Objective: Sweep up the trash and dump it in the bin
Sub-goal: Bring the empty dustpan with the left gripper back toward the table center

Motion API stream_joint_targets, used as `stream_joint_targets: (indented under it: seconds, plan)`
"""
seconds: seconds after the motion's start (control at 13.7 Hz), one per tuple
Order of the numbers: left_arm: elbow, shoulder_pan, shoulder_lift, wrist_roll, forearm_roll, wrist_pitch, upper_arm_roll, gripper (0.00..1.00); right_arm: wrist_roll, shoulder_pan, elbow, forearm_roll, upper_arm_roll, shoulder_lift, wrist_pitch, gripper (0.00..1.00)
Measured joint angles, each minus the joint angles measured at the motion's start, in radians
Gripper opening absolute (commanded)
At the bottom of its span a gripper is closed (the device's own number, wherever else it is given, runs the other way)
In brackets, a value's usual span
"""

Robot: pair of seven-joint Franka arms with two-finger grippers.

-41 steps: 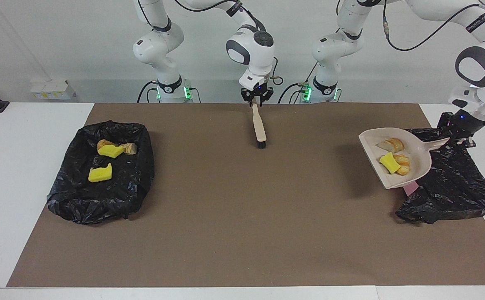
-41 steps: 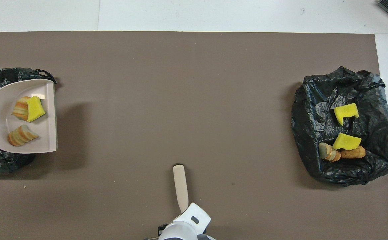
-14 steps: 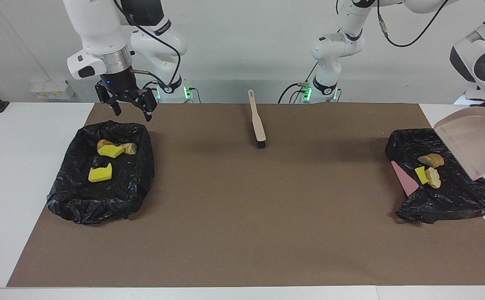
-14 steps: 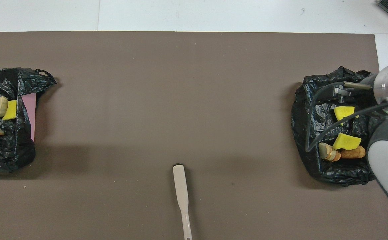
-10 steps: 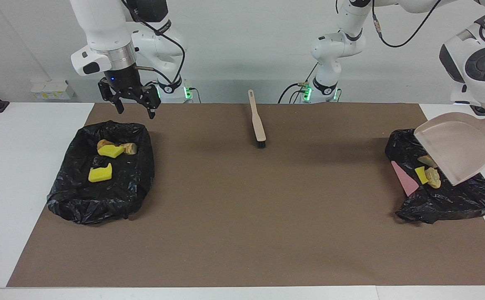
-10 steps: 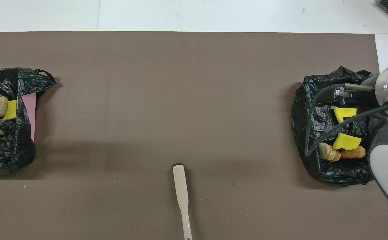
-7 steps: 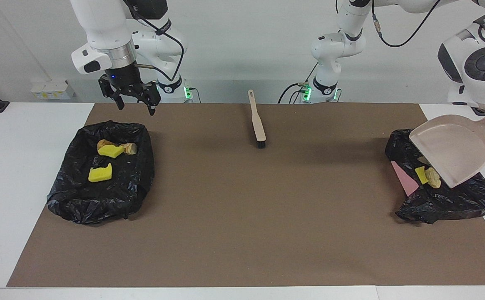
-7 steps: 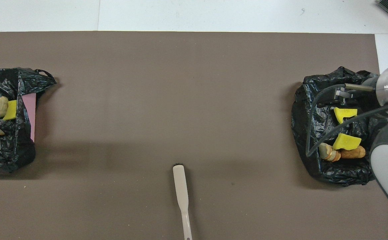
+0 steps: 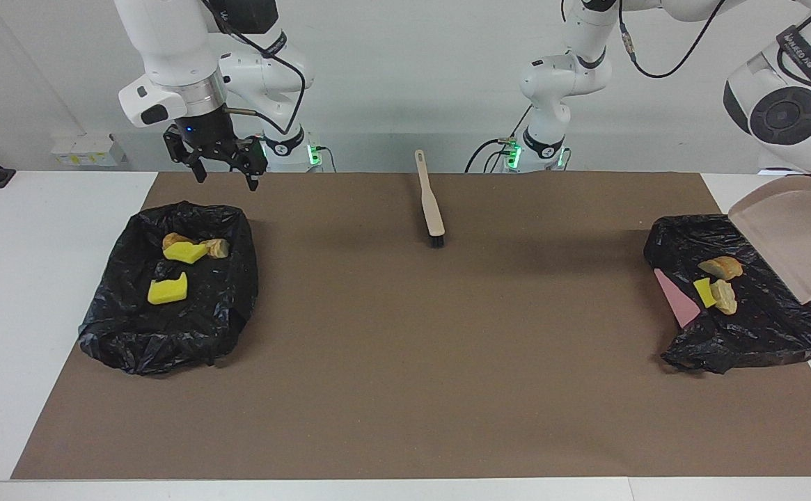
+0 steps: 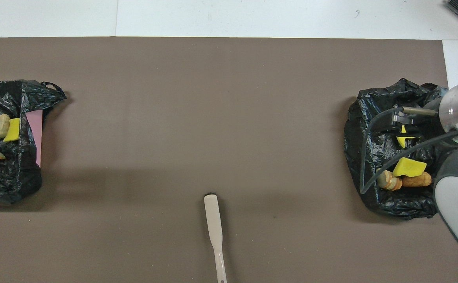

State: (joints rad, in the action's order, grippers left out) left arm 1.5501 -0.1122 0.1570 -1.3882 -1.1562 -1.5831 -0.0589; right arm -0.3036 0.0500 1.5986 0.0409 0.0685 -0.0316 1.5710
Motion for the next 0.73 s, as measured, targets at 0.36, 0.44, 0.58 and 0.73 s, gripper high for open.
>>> stream_joint_targets:
  seconds: [0.36, 0.44, 0.58, 0.73]
  plan:
    - [-0.002, 0.007, -0.019, 0.018, 0.079, 0.051, -0.002, 0.0, 0.002, -0.004, 0.0, 0.0, -0.001, 0.0, 0.0, 1.0]
    - [-0.002, 0.008, -0.019, 0.034, 0.126, 0.059, -0.002, 0.0, 0.002, -0.004, 0.0, 0.0, -0.002, 0.0, 0.0, 1.0]
    - [-0.001, 0.01, -0.019, 0.095, 0.248, 0.084, -0.002, 0.0, 0.002, -0.005, 0.0, 0.0, -0.002, 0.0, 0.0, 1.0]
    - [-0.001, 0.012, -0.019, 0.176, 0.37, 0.119, -0.002, 0.0, 0.002, -0.005, 0.0, 0.0, -0.002, 0.0, 0.0, 1.0]
